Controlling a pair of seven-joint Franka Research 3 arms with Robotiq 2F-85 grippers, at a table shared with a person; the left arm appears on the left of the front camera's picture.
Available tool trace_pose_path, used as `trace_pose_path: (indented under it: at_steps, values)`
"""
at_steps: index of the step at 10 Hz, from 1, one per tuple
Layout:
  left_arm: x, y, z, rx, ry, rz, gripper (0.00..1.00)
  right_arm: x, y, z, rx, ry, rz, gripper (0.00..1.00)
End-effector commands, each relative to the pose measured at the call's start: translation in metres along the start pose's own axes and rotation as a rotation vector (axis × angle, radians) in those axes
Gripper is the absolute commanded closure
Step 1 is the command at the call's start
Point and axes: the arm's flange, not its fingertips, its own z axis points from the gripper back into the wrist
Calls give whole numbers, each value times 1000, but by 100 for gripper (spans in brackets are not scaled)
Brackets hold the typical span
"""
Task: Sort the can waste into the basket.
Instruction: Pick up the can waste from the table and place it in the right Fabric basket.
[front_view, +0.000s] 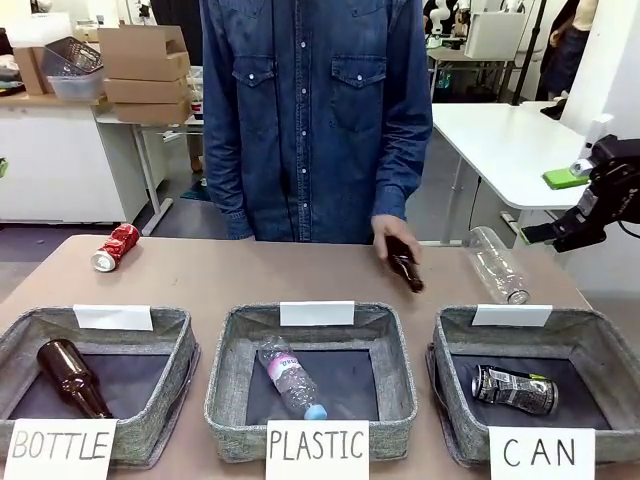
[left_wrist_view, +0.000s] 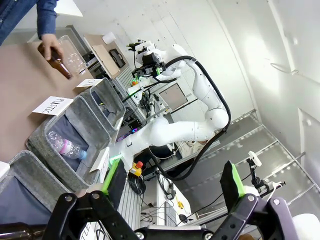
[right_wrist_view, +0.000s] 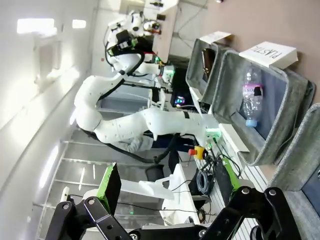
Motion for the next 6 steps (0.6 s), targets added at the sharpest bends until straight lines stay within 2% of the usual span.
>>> trace_pose_path:
  at_steps: [1,5,6]
  values:
    - [-1,-2,1,-8,12,-21,0,-1,0,2,-4,14,28,0]
    - [0,0,0,0,0,0,0,-1,0,2,-4,14,28,0]
    - [0,9,-2,49,40,5,0,-1,0,2,-4,14,28,0]
